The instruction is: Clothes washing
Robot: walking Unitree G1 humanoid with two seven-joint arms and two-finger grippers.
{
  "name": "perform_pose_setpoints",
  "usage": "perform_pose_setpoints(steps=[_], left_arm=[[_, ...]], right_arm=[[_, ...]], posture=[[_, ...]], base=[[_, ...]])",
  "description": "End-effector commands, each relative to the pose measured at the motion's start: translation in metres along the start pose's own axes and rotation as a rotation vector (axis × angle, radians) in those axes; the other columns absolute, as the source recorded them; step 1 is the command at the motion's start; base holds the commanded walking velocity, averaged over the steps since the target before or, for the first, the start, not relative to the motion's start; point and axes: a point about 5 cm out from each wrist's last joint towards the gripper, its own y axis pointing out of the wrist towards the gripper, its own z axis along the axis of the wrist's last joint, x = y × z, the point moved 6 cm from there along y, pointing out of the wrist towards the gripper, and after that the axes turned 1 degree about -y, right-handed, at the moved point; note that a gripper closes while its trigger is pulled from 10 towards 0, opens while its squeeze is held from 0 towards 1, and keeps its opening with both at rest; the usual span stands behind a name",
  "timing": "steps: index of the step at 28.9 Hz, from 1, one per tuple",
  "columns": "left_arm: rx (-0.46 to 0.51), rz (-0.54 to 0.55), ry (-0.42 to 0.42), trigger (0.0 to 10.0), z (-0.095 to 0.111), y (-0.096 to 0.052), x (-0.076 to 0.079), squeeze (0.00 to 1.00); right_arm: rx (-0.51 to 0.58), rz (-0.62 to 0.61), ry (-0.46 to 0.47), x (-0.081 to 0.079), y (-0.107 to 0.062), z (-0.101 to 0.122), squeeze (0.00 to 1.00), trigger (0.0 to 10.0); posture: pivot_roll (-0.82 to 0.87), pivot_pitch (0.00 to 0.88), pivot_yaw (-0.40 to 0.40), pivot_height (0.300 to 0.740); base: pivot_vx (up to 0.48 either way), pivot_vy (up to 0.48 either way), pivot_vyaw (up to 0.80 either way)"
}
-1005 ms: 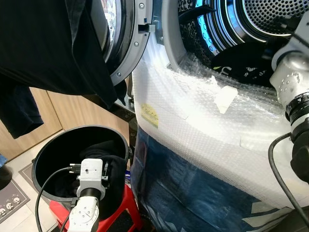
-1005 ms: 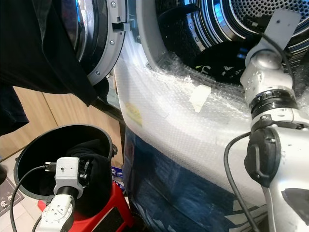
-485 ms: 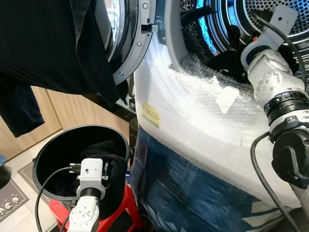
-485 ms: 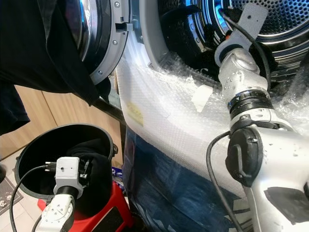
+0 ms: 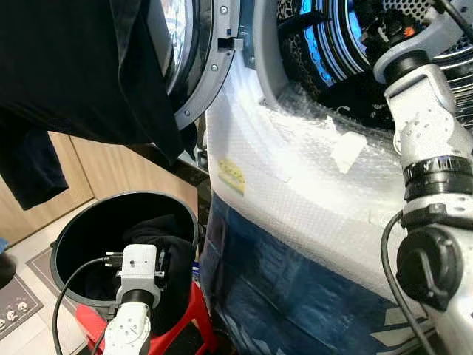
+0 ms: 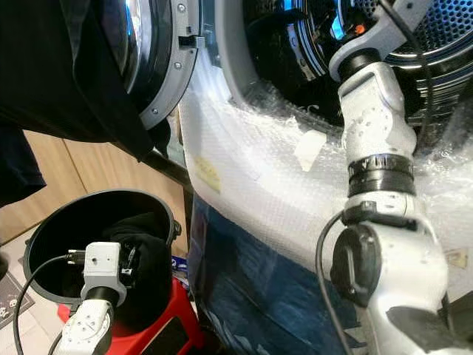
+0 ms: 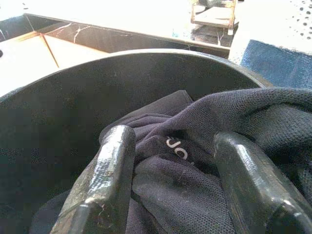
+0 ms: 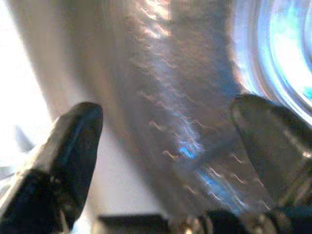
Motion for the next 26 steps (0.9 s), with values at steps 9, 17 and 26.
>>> perform_pose_setpoints(steps=[9, 17, 26], left_arm=[[0.002, -0.009, 0.006, 10.0, 0.001, -0.001, 0.001, 0.0], [0.03, 0.012, 0.024, 10.0, 0.009, 0.001, -0.006, 0.0], [0.076, 0.072, 0.044, 10.0, 0.024, -0.004, -0.028, 0.0]], right_arm=[[-0.004, 0.546, 0.135, -0.097, -0.063, 0.005, 0.0, 10.0], [-0.32, 0.773, 0.126, -0.147, -0.127, -0.07, 0.0, 10.0], [-0.756, 0.575, -0.065, -0.081, -0.192, -0.178, 0.0, 10.0]], posture=[[0.28, 0.017, -0.075, 0.74], [0.29, 0.017, -0.084, 0.74], [0.3, 0.024, -0.087, 0.74]], base=[[0.0, 0.0, 0.0], [0.0, 0.0, 0.0], [0.0, 0.0, 0.0]])
